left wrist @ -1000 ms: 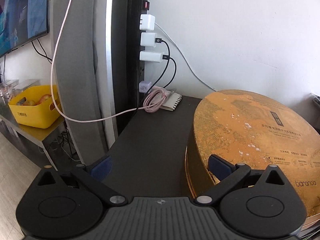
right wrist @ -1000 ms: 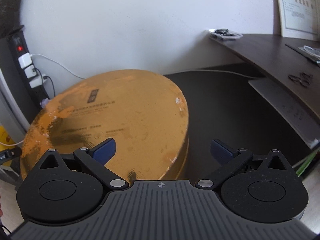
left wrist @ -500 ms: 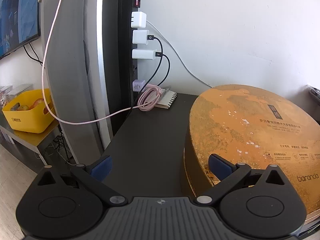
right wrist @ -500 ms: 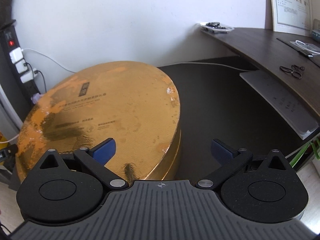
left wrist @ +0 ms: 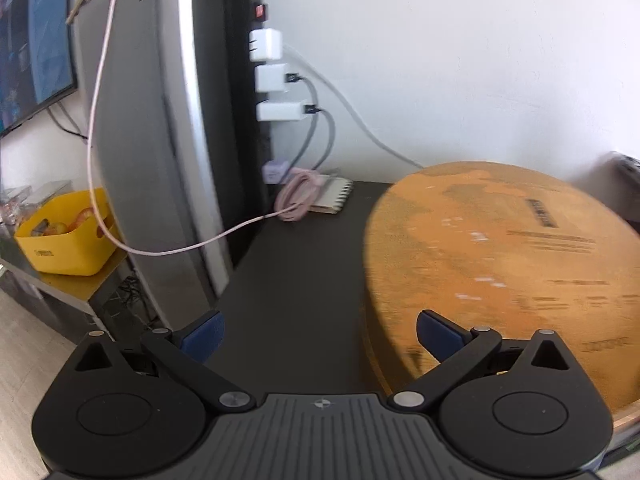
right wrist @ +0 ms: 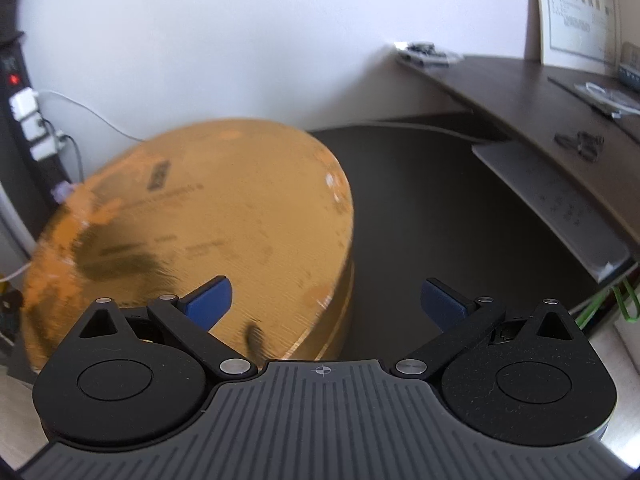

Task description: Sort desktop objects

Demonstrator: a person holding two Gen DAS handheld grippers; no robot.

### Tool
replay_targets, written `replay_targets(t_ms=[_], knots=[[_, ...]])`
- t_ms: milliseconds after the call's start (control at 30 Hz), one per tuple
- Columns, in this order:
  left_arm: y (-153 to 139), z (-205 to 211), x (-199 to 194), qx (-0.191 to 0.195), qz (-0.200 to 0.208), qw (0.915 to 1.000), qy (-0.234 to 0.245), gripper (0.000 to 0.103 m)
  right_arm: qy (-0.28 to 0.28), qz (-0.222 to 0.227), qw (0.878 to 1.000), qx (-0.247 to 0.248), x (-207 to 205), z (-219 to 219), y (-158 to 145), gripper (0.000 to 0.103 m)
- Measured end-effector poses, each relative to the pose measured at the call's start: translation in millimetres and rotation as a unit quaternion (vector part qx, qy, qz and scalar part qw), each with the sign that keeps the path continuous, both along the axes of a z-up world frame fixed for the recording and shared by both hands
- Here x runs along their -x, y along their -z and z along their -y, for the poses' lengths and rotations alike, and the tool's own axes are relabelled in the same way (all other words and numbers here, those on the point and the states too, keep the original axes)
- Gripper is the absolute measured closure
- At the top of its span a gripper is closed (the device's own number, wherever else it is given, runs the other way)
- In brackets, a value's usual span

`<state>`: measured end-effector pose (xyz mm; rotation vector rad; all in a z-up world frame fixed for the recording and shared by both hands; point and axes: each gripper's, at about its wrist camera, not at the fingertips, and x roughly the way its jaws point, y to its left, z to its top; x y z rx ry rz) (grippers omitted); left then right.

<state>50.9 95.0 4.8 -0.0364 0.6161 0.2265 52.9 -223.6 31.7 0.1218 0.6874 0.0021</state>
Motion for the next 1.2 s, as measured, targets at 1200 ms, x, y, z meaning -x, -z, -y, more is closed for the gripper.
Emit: replay_targets(t_ms=[1200], knots=[[-20, 74, 99, -0.007, -0.06, 0.9894, 0.132, 0.0, -0.066, 0.031, 0.997, -0.005, 112, -29, 0, 0.0]])
